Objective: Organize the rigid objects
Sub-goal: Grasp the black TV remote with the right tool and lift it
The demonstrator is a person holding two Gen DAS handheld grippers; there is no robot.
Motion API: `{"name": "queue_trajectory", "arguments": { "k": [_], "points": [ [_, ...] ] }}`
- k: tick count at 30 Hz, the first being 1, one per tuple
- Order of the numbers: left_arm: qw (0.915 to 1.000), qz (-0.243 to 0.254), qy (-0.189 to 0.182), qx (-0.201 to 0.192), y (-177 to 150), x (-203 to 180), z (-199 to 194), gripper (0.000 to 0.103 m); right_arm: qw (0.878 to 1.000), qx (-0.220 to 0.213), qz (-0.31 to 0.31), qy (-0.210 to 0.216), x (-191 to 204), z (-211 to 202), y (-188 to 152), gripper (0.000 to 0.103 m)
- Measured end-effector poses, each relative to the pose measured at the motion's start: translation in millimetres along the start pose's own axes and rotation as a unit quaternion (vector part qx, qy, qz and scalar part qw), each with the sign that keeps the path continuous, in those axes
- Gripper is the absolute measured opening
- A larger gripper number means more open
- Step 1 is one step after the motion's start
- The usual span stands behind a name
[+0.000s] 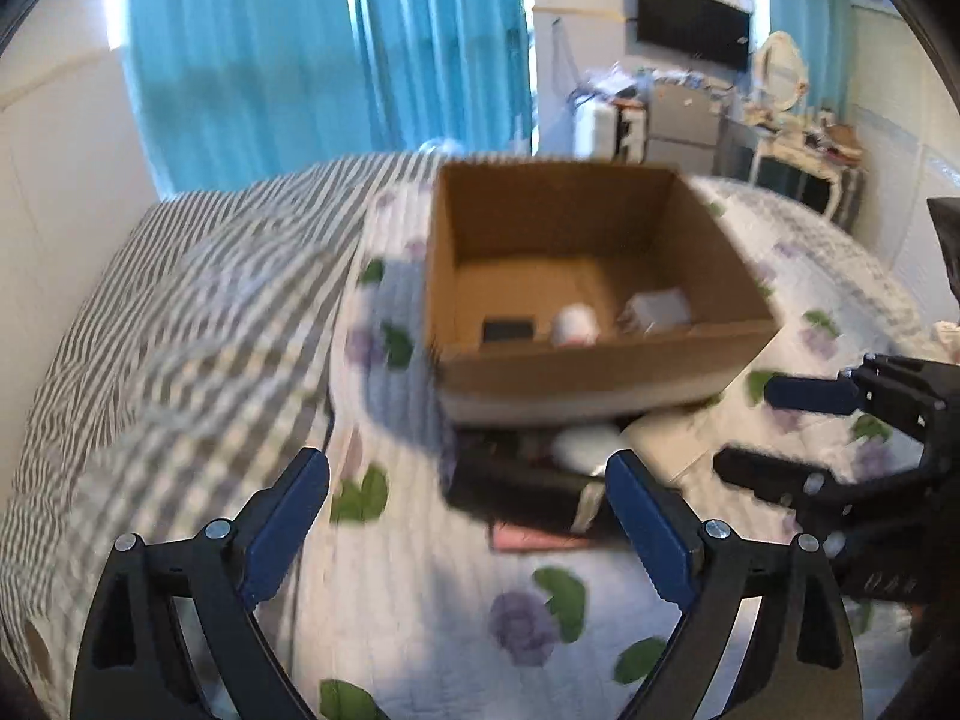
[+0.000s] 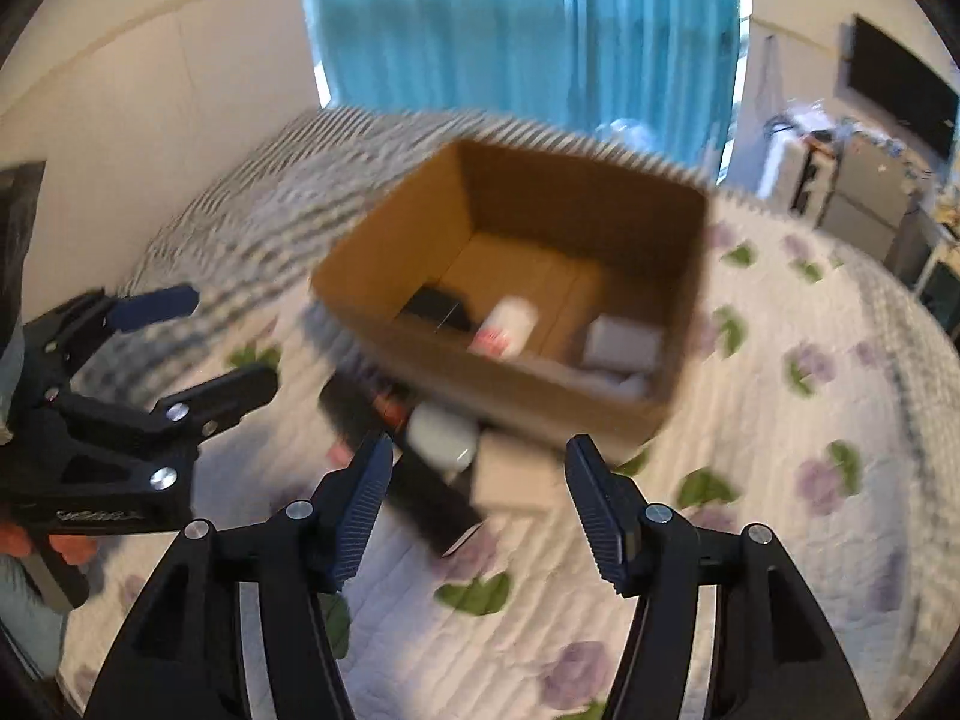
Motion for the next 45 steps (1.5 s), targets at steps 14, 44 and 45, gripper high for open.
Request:
{"name": "queue_trajectory", "arguments": {
  "k": [14, 44, 45],
  "points": [
    [0.9983, -0.039, 0.039, 0.019, -25.3, 34.5, 18.5, 0.095, 0.990, 0.097, -0.083, 0.053, 42.3, 111.1, -26.9, 0.057],
    [0.9979, -0.032, 0.046, 0.033, -28.4, 30.3, 23.2, 0.095, 0.997, 0.063, 0.004, 0.043, 54.3, 93.8, -48.0, 0.022],
    [0.9979, -0.034, 0.045, 0.033, -28.2, 30.3, 23.2, 0.095, 0.997, 0.058, 0.008, 0.045, 53.7, 84.8, -51.7, 0.022]
  ]
}}
Point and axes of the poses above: each gripper's, at about its wrist camera, not at the fingertips, and z roughly the way its jaws point, x to its left, y to its top, the point moved 8 cm from there along z, roughly the way its jaws point, and after that the axes turned 7 degrees about -z, right-handed, at the moved point
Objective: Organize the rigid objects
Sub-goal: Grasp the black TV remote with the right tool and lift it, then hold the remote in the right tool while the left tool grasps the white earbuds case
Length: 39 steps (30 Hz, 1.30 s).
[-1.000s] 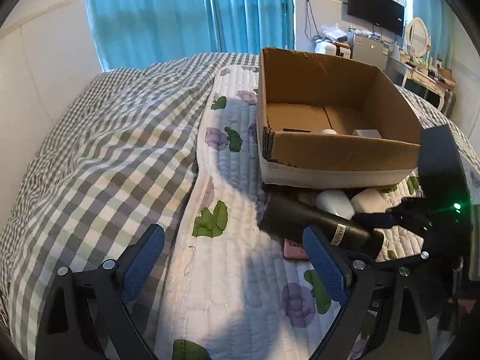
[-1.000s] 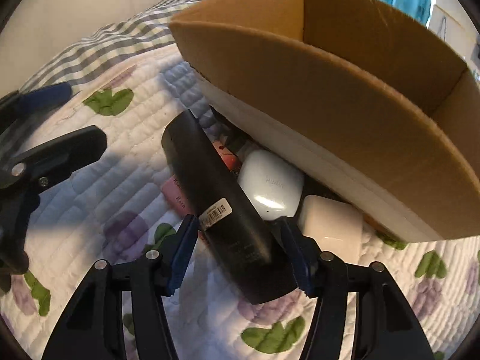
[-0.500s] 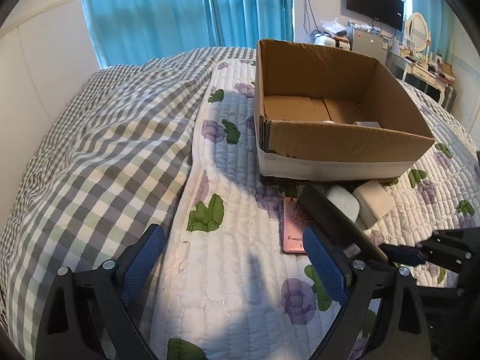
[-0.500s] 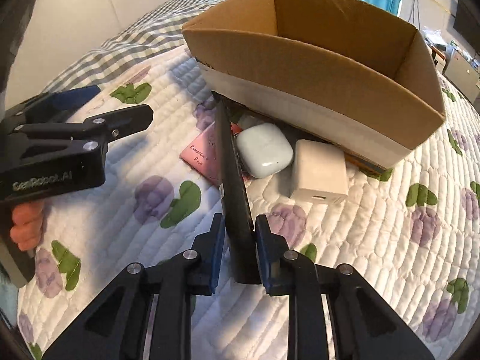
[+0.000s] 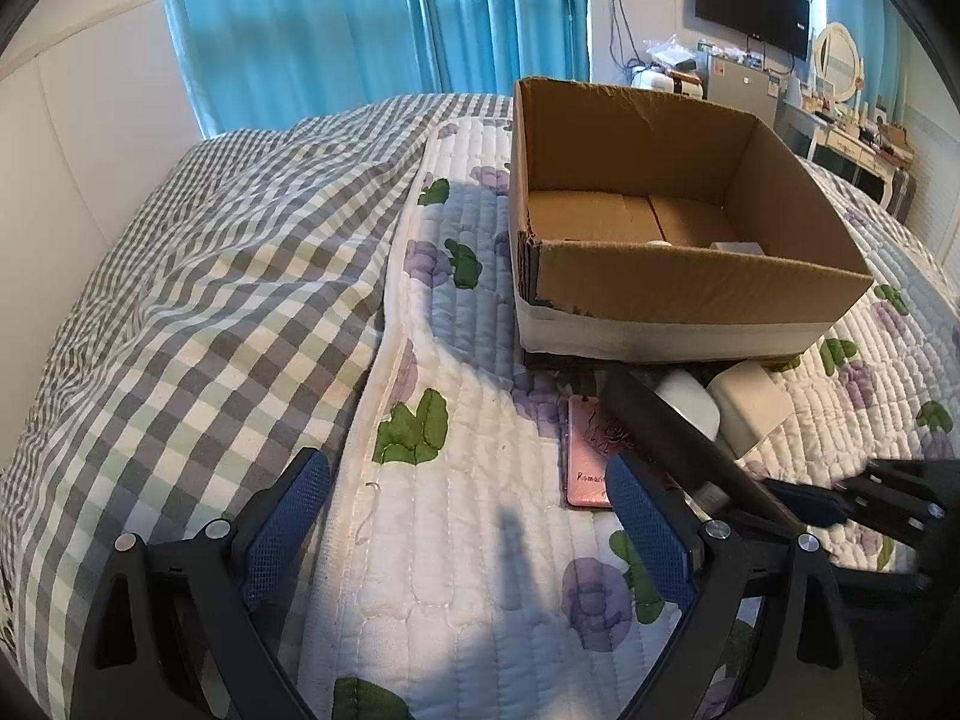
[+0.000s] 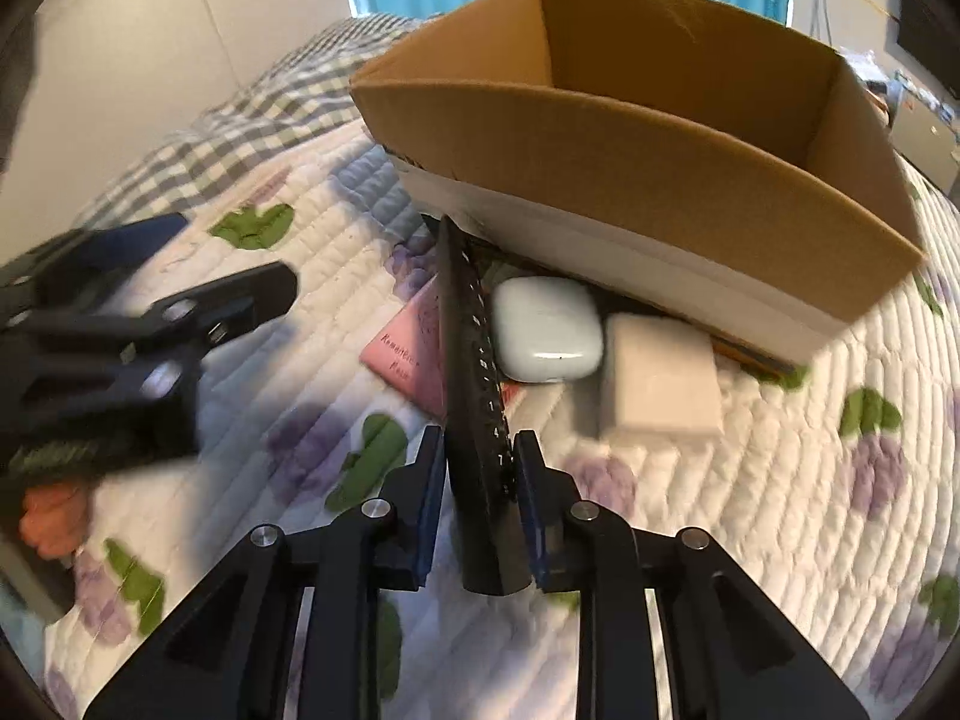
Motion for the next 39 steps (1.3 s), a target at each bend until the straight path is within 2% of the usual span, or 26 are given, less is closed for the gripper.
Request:
{"name": "queue_trajectory", "arguments": {
  "k": [8, 12, 17, 22, 28, 30, 32, 35, 39],
  "points": [
    [0.9994, 0.031, 0.015, -0.001, -1.4, -14.1, -3.6, 0.095, 0.999, -0.034, 0.022, -0.031, 1.2, -58.6, -30.1, 0.021],
    [0.9985, 0.051, 0.020, -0.001, -3.3, -27.1, -7.7, 0.095, 0.996, -0.051, 0.055, -0.050, -23.1, -91.6, -49.3, 0.021],
    [0.9972, 0.072, 0.021, 0.001, -8.7, -49.1, -9.7, 0.095, 0.989, -0.081, 0.107, -0.069, -46.2, -109.3, -49.6, 0.019],
    [0.9960, 0.083, 0.031, 0.007, -12.1, -70.6, -3.6, 0.095, 0.981, -0.087, 0.148, -0.085, -71.7, -110.8, -53.1, 0.019],
    [0.9935, 0.101, 0.054, -0.003, -13.7, -75.5, -9.9, 0.095, 0.988, -0.052, 0.125, -0.073, -63.7, -103.2, -58.2, 0.021],
    [0.9934, 0.098, 0.059, -0.009, -13.7, -69.8, -17.1, 0.095, 0.990, -0.026, 0.125, -0.052, -59.0, -89.6, -62.8, 0.021],
    [0.9944, 0.090, 0.053, -0.014, -14.7, -63.7, -27.3, 0.095, 0.991, -0.012, 0.122, -0.055, -58.1, -80.7, -65.3, 0.021],
    [0.9960, 0.077, 0.041, -0.018, -13.7, -57.6, -42.2, 0.095, 0.991, 0.001, 0.128, -0.037, -56.6, -68.9, -64.2, 0.021],
    [0.9961, 0.081, 0.009, -0.034, -4.5, -67.6, -53.8, 0.095, 0.991, 0.019, 0.124, -0.036, -50.5, -60.5, -68.3, 0.021]
  ]
}}
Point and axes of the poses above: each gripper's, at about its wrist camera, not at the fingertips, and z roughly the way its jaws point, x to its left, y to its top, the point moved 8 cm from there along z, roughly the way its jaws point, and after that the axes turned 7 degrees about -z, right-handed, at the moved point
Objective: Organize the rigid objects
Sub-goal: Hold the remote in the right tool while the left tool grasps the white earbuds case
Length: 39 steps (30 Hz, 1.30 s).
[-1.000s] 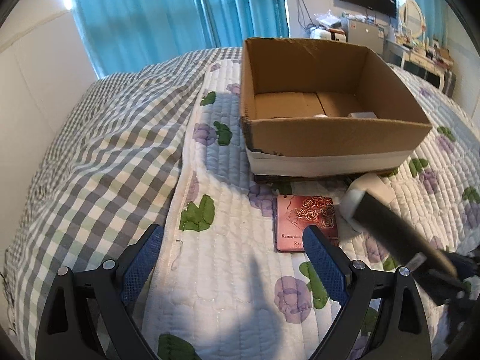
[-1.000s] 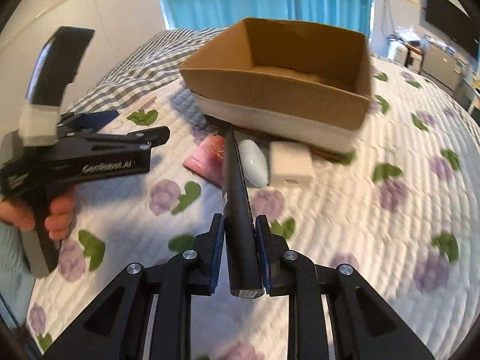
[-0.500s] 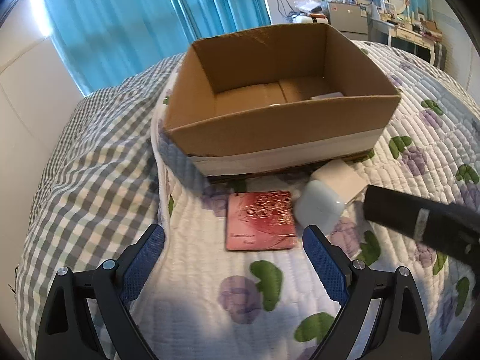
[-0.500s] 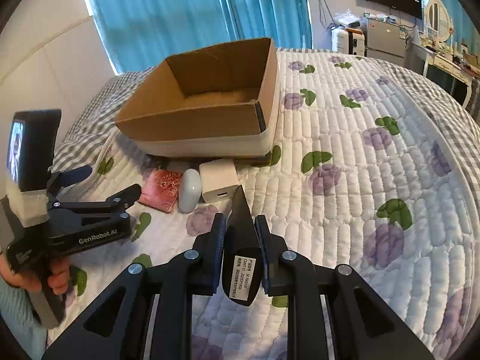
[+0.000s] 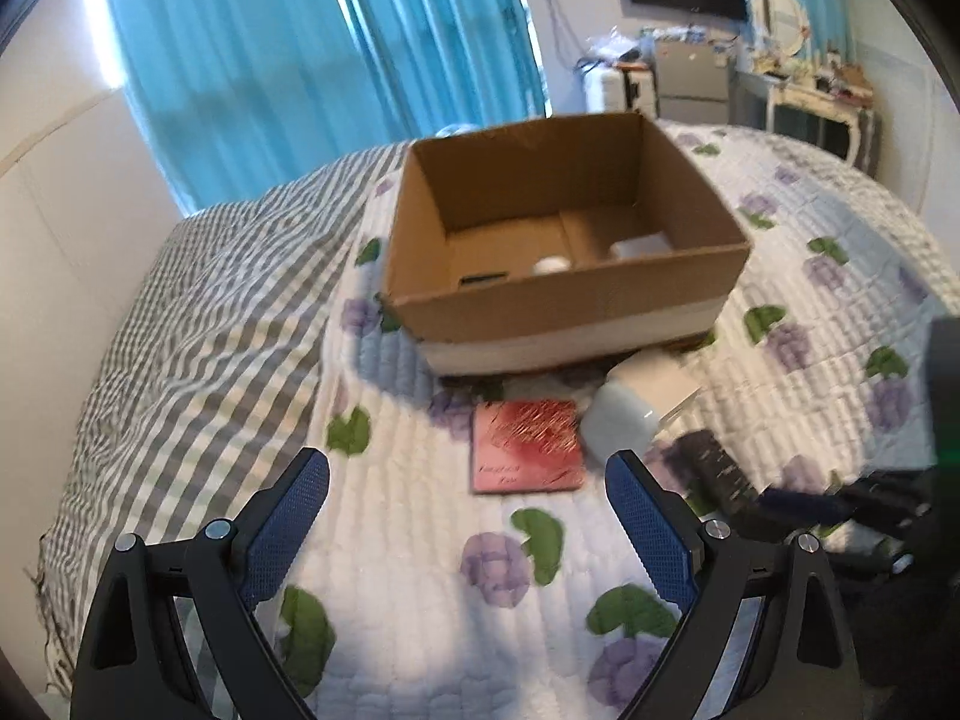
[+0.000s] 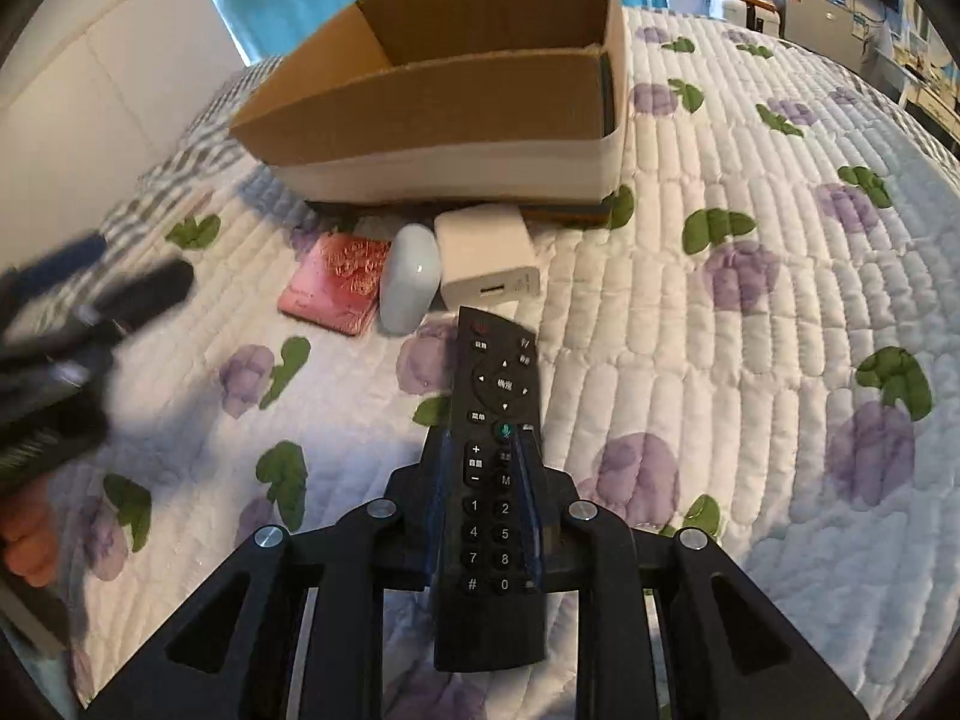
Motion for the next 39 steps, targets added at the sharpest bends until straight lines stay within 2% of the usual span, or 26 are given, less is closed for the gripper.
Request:
{"name": "queue_trajectory", "arguments": {
  "k": [3, 8, 10, 11, 12, 14, 16, 19, 23, 25, 28, 30, 32, 35, 37, 38, 39],
  "points": [
    [0.9999, 0.009, -0.013, 0.001, 4.3, -12.0, 10.0, 0.095, 1.000, 0.007, -0.004, -0.009, 1.4, 1.9, -3.4, 0.022],
    [0.9995, 0.018, -0.014, 0.021, 1.1, -24.4, 36.1, 0.095, 1.000, 0.014, 0.021, 0.004, -5.3, 7.8, -3.1, 0.026],
    [0.9993, 0.017, -0.015, 0.030, -3.0, -26.0, 44.2, 0.095, 0.999, 0.015, 0.032, 0.001, -9.4, 10.2, -2.4, 0.038],
    [0.9992, 0.016, -0.013, 0.035, -5.4, -25.3, 48.1, 0.095, 0.999, 0.022, 0.035, -0.008, -11.8, 12.4, -3.3, 0.053],
    [0.9991, 0.015, -0.012, 0.038, -7.5, -24.6, 51.2, 0.095, 0.998, 0.036, 0.041, -0.018, -15.0, 17.4, -6.9, 0.054],
    [0.9989, 0.011, -0.015, 0.044, -10.4, -23.8, 56.4, 0.095, 0.998, 0.037, 0.045, -0.011, -14.7, 19.1, -8.4, 0.054],
    [0.9985, 0.008, -0.019, 0.051, -12.0, -24.4, 60.3, 0.095, 0.998, 0.039, 0.045, -0.013, -15.3, 20.1, -7.9, 0.042],
    [0.9981, 0.010, -0.022, 0.057, -12.1, -29.5, 64.0, 0.095, 0.998, 0.029, 0.046, -0.016, -16.1, 15.3, -4.1, 0.042],
    [0.9975, 0.008, -0.035, 0.061, -9.6, -39.5, 68.5, 0.095, 0.996, -0.030, 0.064, -0.055, -35.2, -14.4, 16.5, 0.041],
    [0.9971, 0.011, -0.039, 0.065, -10.5, -47.4, 76.6, 0.095, 0.994, -0.039, 0.065, -0.078, -47.2, -22.1, 29.2, 0.041],
    [0.9960, 0.021, -0.046, 0.074, -15.2, -58.7, 88.7, 0.093, 0.993, -0.044, 0.082, -0.074, -54.2, -20.1, 39.2, 0.040],
    [0.9951, 0.019, -0.065, 0.072, -15.1, -63.6, 90.9, 0.080, 0.993, -0.043, 0.085, -0.073, -52.1, -13.9, 42.3, 0.040],
    [0.9941, 0.018, -0.080, 0.071, -13.6, -68.5, 91.8, 0.075, 0.993, -0.039, 0.081, -0.075, -55.1, -11.5, 38.4, 0.040],
    [0.9923, 0.031, -0.090, 0.079, -17.0, -74.0, 96.5, 0.075, 0.993, -0.036, 0.075, -0.078, -51.1, -8.3, 39.4, 0.040],
    [0.9905, 0.030, -0.103, 0.086, -19.8, -75.4, 97.4, 0.070, 0.994, -0.037, 0.073, -0.074, -49.0, -9.1, 38.1, 0.040],
    [0.9888, 0.028, -0.116, 0.090, -20.6, -76.6, 96.7, 0.059, 0.994, -0.038, 0.073, -0.073, -48.3, -10.0, 37.2, 0.040],
    [0.9856, 0.024, -0.137, 0.096, -21.5, -79.1, 94.6, 0.043, 0.994, -0.037, 0.072, -0.072, -47.5, -9.8, 37.1, 0.040]
  ]
}}
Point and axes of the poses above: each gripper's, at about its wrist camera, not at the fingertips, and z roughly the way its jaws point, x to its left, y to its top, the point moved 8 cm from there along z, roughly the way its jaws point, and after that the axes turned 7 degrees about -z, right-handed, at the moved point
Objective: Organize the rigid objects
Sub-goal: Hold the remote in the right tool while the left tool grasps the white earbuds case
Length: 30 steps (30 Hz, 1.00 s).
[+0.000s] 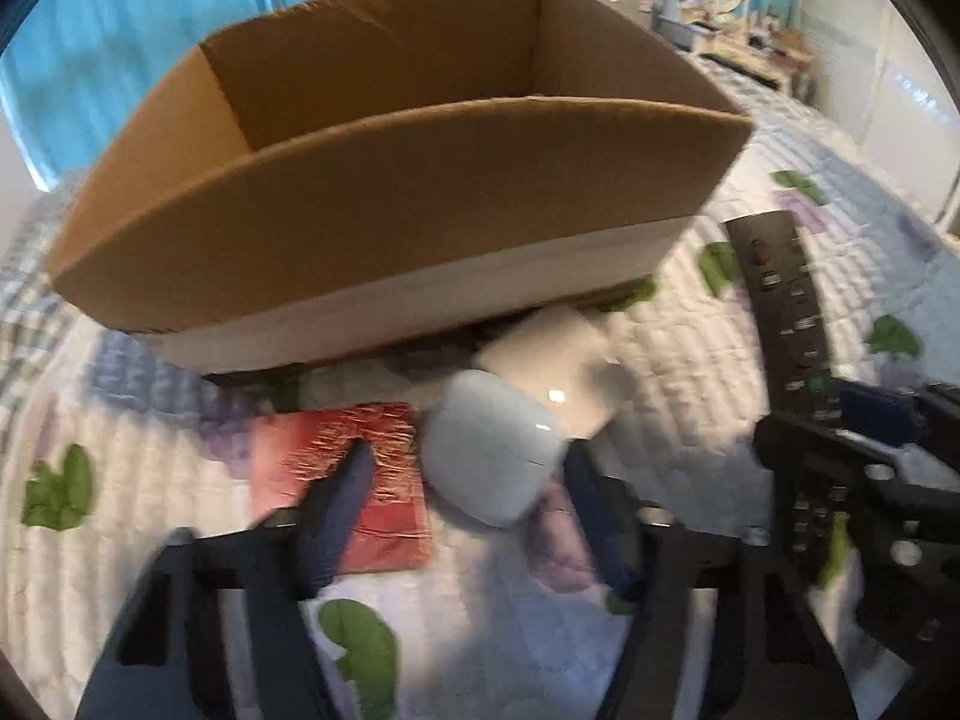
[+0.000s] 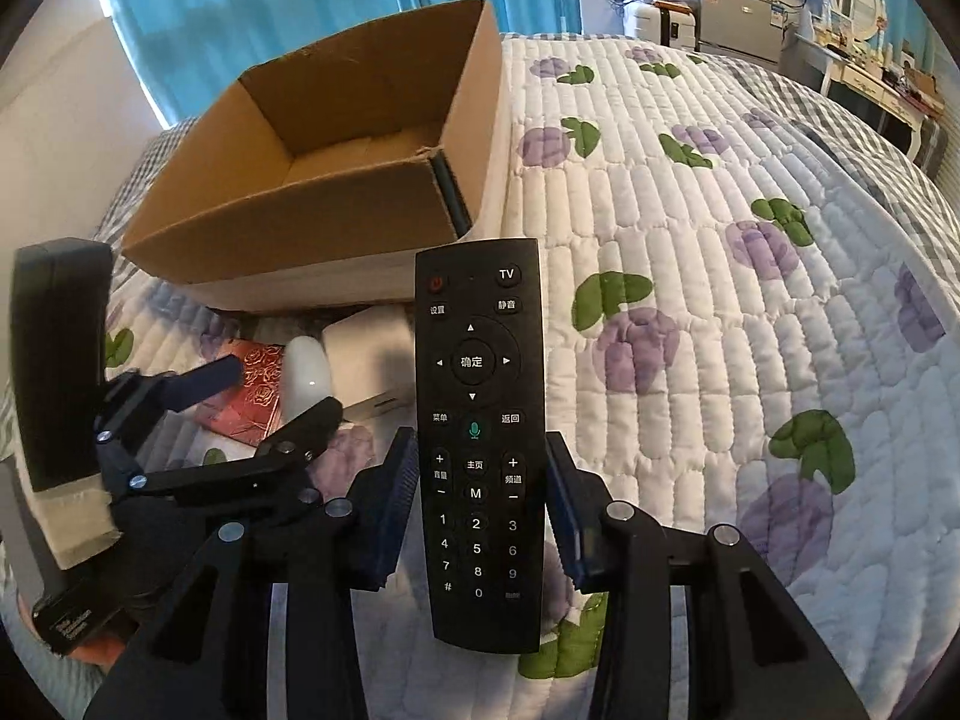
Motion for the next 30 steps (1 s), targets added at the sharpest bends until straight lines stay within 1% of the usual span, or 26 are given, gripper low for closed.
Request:
{"name": "queue_trajectory", "arguments": {
  "k": [1, 3, 5, 10, 11, 12, 13, 15, 17, 19, 20, 21, 22, 23, 24, 26, 28, 30],
  "points": [
    [0.9999, -0.001, -0.012, 0.002, -0.8, -2.5, -2.0, 0.040, 1.000, 0.000, 0.000, -0.001, 0.4, 0.4, -0.5, 0.040],
    [0.9999, 0.010, 0.001, -0.006, -1.2, -4.3, -7.2, 0.030, 1.000, 0.001, 0.001, 0.001, 0.0, 1.6, -1.2, 0.040],
    [0.9998, 0.011, 0.009, -0.012, -1.4, -4.2, -14.1, 0.026, 1.000, 0.000, 0.002, 0.002, 0.1, 0.3, -1.6, 0.040],
    [0.9993, -0.018, 0.021, -0.025, -1.4, 12.8, -36.6, 0.018, 1.000, -0.005, 0.003, 0.003, 1.3, -7.4, -3.0, 0.040],
    [0.9989, -0.023, 0.029, -0.028, -0.4, 17.7, -39.9, 0.008, 1.000, -0.005, 0.004, 0.003, 1.4, -8.2, -3.3, 0.040],
    [0.9986, -0.027, 0.038, -0.027, 2.2, 25.5, -37.0, 0.006, 1.000, -0.006, 0.005, 0.003, 1.5, -9.1, -3.6, 0.040],
    [0.9986, -0.032, 0.038, -0.020, 2.8, 30.6, -31.0, 0.006, 1.000, -0.006, 0.005, 0.003, 1.8, -9.7, -3.9, 0.040],
    [0.9990, -0.041, 0.019, -0.005, -1.8, 32.4, -20.5, 0.006, 1.000, -0.006, 0.005, 0.002, 2.5, -9.8, -4.1, 0.040],
    [0.9989, -0.045, 0.009, -0.005, -1.6, 29.8, -14.3, 0.006, 1.000, -0.005, 0.004, 0.002, 3.0, -9.3, -3.9, 0.040],
    [0.9989, -0.046, 0.006, -0.010, 0.2, 27.4, -11.3, 0.011, 1.000, -0.005, 0.005, 0.003, 2.4, -8.7, -4.0, 0.040],
    [0.9988, -0.047, 0.008, -0.011, 1.4, 28.9, -10.9, 0.020, 1.000, -0.005, 0.007, 0.004, 1.7, -8.7, -4.3, 0.040],
    [0.9987, -0.049, 0.008, -0.009, 1.4, 30.1, -10.7, 0.036, 1.000, -0.005, 0.009, 0.006, 0.6, -8.2, -4.6, 0.040],
    [0.9984, -0.054, 0.014, -0.008, 1.2, 32.1, -9.7, 0.045, 1.000, -0.005, 0.012, 0.007, -0.4, -7.7, -5.0, 0.040],
    [0.9981, -0.057, 0.019, -0.010, 0.5, 33.9, -10.4, 0.058, 1.000, -0.005, 0.013, 0.008, -0.8, -7.7, -5.1, 0.040],
    [0.9979, -0.060, 0.022, -0.013, -0.2, 35.4, -10.8, 0.058, 1.000, -0.004, 0.014, 0.009, -1.2, -7.2, -5.1, 0.040],
    [0.9976, -0.065, 0.025, -0.005, -1.8, 37.7, -6.5, 0.058, 1.000, -0.003, 0.013, 0.008, -0.8, -6.1, -4.6, 0.040],
    [0.9976, -0.069, 0.012, 0.004, -0.9, 34.7, 0.9, 0.058, 1.000, -0.001, 0.010, 0.008, 0.8, -4.3, -4.6, 0.040],
    [0.9981, -0.058, 0.019, -0.001, 0.9, 30.2, 4.1, 0.058, 1.000, 0.000, 0.008, 0.006, 1.8, -3.3, -4.7, 0.040]
  ]
}}
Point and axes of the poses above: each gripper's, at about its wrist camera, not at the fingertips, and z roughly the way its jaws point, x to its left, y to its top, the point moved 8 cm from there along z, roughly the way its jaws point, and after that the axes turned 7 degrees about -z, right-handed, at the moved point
